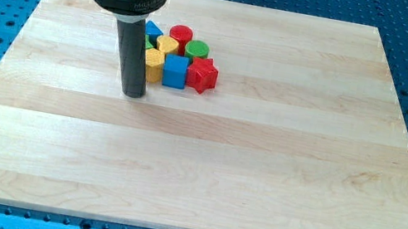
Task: Separate the cube from the group of the blocks
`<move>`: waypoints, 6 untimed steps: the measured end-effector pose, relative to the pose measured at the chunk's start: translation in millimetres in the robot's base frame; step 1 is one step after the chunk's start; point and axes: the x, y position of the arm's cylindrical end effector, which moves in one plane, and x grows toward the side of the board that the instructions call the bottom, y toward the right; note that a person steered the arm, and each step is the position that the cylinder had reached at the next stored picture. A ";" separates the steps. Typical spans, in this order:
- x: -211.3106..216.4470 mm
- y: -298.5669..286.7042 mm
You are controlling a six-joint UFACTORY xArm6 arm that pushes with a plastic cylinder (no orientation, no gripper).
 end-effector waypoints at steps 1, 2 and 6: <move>-0.5 -0.4; -28.4 -45.2; -68.3 28.4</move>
